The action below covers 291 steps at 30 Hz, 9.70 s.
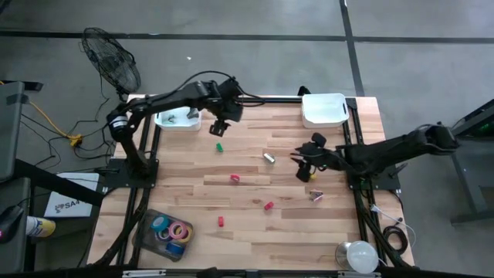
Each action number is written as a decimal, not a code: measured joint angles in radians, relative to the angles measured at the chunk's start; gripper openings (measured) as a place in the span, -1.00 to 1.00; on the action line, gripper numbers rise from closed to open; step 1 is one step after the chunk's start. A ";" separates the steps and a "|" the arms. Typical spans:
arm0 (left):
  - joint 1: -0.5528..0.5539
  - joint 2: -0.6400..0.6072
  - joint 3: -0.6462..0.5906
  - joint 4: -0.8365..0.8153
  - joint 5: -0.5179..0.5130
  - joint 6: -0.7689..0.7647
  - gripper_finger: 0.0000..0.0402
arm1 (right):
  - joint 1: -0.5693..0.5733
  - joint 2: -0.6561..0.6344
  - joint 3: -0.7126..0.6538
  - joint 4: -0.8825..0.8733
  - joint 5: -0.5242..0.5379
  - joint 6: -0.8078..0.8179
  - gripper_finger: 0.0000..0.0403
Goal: Pick and place Stapler, Stapler remover, tape
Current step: Put the gray staple remover into the left white bin
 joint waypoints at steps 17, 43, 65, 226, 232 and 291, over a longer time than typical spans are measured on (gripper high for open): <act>-0.001 -0.068 -0.002 -0.145 -0.144 -0.089 0.28 | 0.055 0.534 0.000 0.527 0.159 0.093 -0.10; -0.001 -0.067 -0.002 -0.137 -0.150 -0.091 0.28 | 0.142 0.845 0.000 0.893 0.284 0.287 -0.10; -0.001 -0.067 -0.002 -0.136 -0.150 -0.097 0.28 | 0.068 0.899 0.007 1.011 0.228 0.280 0.36; -0.309 -0.066 -0.002 0.407 0.018 -0.089 -0.57 | 0.034 0.440 0.082 1.150 0.249 -0.727 -0.09; -0.310 -0.066 -0.002 0.395 -0.071 -0.087 -0.57 | 0.032 0.440 0.082 1.088 0.254 -0.643 -0.08; 0.336 -0.066 -0.327 -0.354 -0.463 -0.414 -0.57 | 0.030 0.440 0.081 0.848 0.278 -0.410 -0.10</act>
